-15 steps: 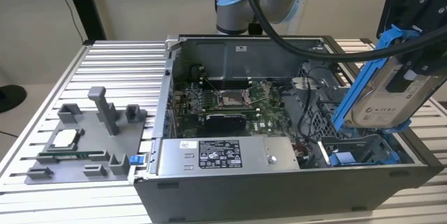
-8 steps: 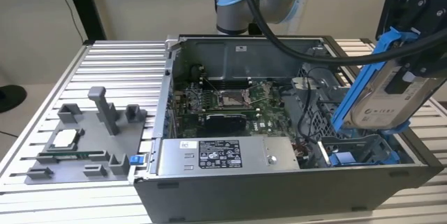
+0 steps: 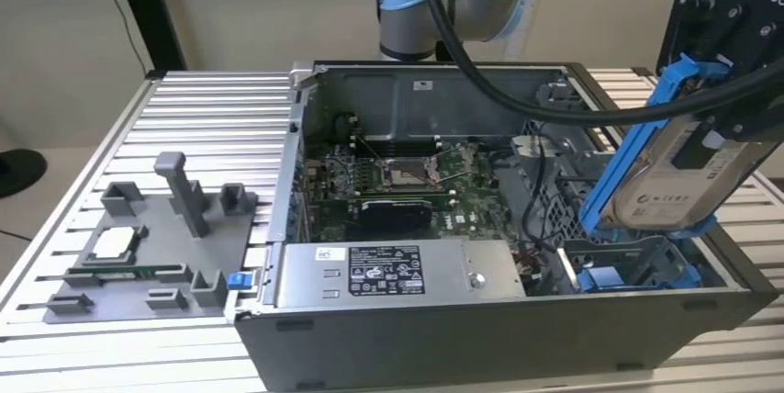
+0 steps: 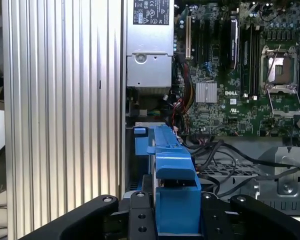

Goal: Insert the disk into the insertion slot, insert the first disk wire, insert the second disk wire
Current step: 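Insert the disk into the insertion slot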

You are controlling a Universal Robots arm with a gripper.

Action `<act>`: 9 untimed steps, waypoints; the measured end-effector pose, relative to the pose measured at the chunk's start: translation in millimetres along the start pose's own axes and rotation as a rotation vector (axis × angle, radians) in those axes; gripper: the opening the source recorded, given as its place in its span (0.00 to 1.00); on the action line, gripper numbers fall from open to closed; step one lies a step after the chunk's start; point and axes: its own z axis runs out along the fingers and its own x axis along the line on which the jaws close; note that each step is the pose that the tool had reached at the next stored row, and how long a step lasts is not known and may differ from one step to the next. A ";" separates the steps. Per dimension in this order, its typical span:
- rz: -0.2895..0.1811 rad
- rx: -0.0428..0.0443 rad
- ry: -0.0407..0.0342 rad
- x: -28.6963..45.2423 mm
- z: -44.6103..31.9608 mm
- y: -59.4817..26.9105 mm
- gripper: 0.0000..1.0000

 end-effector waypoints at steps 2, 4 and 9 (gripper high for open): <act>0.000 0.0000 -0.0001 0.0 0.1 0.0 0.00; 0.000 0.0000 -0.0003 0.0 0.4 0.0 0.00; 0.000 0.0000 -0.0001 0.0 2.0 -0.1 0.00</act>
